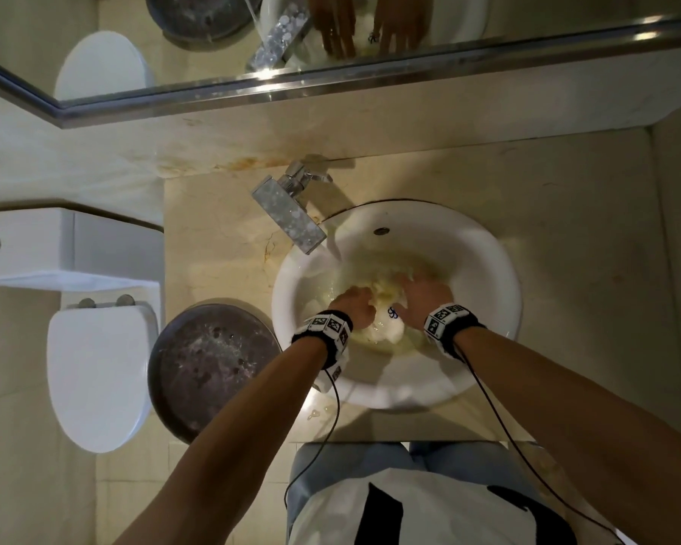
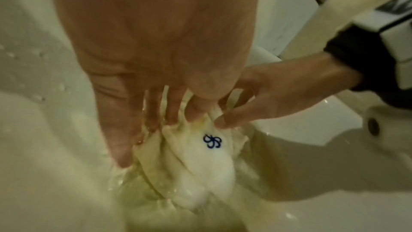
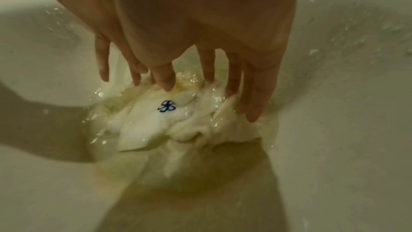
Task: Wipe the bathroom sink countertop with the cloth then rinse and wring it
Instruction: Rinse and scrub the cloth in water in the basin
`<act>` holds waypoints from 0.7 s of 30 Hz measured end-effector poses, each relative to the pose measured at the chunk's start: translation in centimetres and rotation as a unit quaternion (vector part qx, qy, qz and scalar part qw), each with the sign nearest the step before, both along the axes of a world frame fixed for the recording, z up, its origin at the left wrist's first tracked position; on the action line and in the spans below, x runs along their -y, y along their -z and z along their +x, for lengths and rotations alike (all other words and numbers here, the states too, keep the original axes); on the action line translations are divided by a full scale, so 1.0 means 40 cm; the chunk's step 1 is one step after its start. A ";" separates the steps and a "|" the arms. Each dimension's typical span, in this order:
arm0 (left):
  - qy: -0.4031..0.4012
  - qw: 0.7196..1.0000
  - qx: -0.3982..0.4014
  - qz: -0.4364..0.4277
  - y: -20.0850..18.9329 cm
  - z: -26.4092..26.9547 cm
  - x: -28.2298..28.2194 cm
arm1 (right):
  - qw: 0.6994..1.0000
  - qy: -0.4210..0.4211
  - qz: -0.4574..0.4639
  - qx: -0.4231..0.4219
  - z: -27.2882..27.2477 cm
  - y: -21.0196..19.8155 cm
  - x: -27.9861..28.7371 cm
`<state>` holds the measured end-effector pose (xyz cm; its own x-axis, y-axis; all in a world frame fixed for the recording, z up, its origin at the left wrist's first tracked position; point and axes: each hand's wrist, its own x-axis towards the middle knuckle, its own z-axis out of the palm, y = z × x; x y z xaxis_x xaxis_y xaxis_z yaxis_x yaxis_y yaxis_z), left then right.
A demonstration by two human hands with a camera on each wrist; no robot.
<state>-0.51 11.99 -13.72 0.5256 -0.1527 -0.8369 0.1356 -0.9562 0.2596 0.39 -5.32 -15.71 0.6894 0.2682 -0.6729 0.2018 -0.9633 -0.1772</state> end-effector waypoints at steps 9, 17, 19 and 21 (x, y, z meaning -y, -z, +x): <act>0.100 0.995 0.009 -0.015 -0.018 -0.024 0.006 | 0.997 -0.063 0.012 -0.046 0.008 0.007 0.002; 0.147 0.981 0.095 0.080 -0.007 -0.023 0.033 | 0.999 -0.026 -0.016 -0.043 -0.019 0.007 -0.026; 0.173 0.980 0.089 0.038 0.001 -0.041 0.056 | 0.998 -0.031 -0.002 -0.052 -0.029 0.005 -0.032; 0.199 0.977 0.066 0.044 0.011 -0.050 0.051 | 0.997 -0.061 -0.006 -0.047 -0.029 0.000 -0.019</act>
